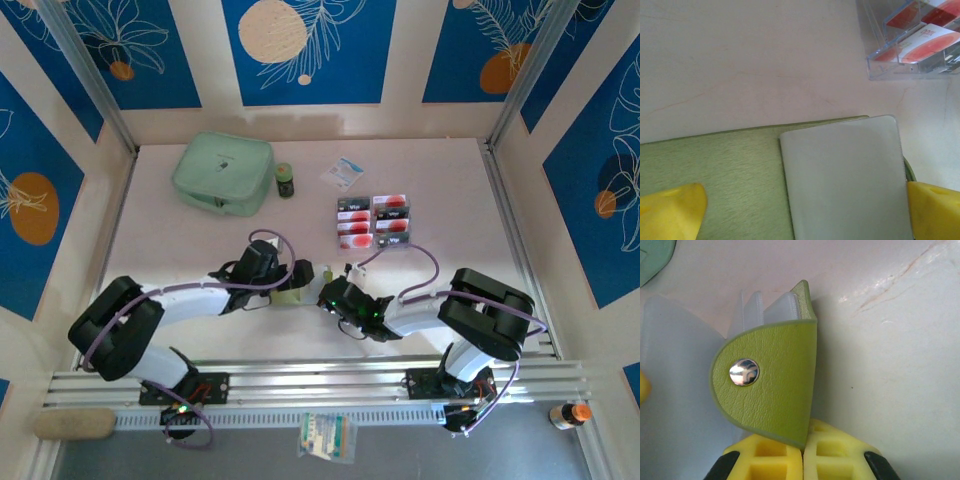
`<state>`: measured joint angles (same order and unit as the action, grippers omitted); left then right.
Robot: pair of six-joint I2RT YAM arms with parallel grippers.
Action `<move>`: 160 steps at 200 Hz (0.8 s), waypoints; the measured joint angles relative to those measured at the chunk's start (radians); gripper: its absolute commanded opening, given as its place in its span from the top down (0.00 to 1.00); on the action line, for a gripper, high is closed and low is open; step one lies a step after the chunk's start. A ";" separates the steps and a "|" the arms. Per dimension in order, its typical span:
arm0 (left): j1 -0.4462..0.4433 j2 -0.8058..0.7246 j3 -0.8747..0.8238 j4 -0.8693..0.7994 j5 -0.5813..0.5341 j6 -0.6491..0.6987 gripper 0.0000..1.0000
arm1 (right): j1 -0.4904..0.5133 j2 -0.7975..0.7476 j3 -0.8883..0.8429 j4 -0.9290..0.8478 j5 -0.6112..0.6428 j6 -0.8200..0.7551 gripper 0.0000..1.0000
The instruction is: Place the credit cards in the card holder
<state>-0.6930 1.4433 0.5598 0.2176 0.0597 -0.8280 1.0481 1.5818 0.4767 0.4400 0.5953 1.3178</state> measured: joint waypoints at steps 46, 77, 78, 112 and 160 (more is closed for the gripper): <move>0.011 -0.014 -0.018 -0.017 -0.029 0.000 0.03 | 0.000 0.006 0.002 -0.001 0.000 0.000 1.00; 0.017 -0.023 -0.032 -0.021 -0.040 0.000 0.03 | 0.000 0.006 0.002 0.000 0.000 0.000 1.00; 0.017 -0.023 -0.032 -0.021 -0.040 0.000 0.03 | 0.000 0.006 0.002 0.000 0.000 0.000 1.00; 0.023 -0.023 -0.032 -0.024 -0.043 0.000 0.01 | 0.000 0.008 0.004 -0.002 0.000 0.000 1.00; 0.024 -0.028 -0.036 -0.024 -0.047 0.000 0.00 | 0.000 0.013 0.009 -0.003 0.000 0.000 1.00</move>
<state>-0.6693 1.4155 0.5236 0.1940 0.0128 -0.8284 1.0485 1.5948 0.4854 0.4374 0.5949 1.3182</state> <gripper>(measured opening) 0.998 0.045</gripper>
